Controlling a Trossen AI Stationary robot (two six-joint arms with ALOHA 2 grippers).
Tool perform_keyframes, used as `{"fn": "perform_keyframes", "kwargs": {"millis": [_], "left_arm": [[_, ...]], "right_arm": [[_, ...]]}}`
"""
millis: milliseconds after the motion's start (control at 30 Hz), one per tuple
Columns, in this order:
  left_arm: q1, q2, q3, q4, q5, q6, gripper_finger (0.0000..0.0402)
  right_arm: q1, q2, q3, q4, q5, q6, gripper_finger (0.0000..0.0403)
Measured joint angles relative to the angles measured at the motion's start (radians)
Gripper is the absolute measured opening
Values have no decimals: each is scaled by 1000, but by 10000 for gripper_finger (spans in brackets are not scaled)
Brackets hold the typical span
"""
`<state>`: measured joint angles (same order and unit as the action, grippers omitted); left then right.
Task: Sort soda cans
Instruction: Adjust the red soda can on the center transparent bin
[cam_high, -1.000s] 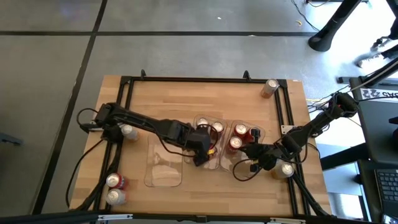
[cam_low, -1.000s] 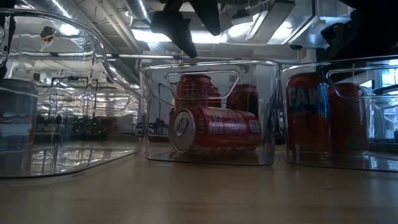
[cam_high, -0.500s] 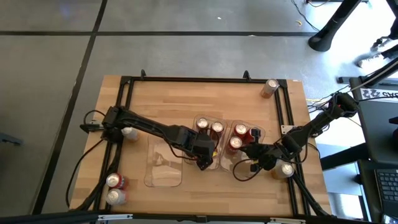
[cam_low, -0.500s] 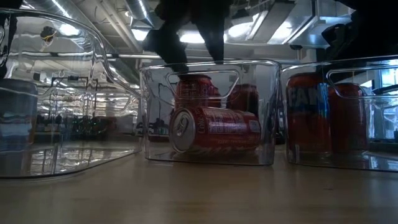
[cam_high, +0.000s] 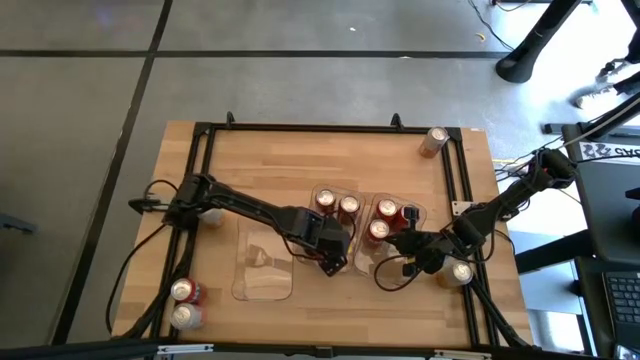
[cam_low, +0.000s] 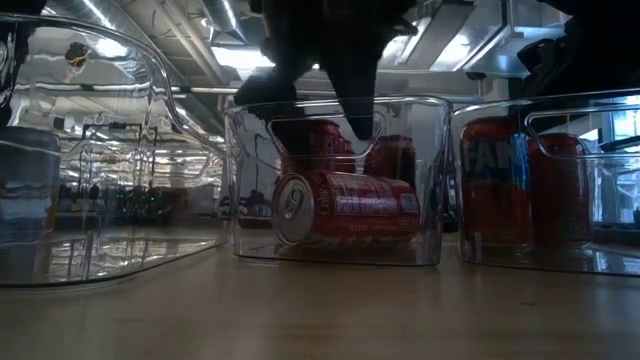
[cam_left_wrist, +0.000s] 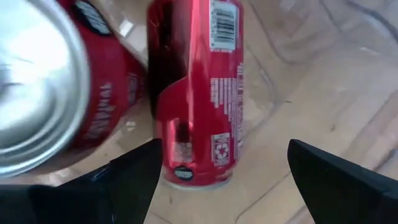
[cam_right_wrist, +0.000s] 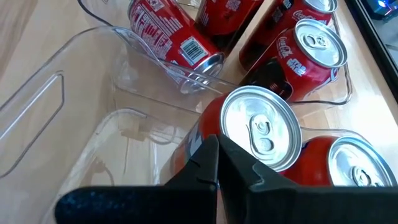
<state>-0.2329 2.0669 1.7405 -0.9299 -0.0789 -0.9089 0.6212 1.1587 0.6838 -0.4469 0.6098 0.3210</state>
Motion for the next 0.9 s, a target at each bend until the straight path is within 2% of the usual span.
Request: {"fn": "perform_keyframes", "kwargs": {"millis": [500, 900], "left_arm": [[19, 101, 1, 6, 57, 31, 333], [26, 121, 3, 29, 62, 86, 333]], "right_arm": [[0, 0, 0, 0, 3, 0, 5], [0, 0, 0, 0, 3, 3, 5]]}}
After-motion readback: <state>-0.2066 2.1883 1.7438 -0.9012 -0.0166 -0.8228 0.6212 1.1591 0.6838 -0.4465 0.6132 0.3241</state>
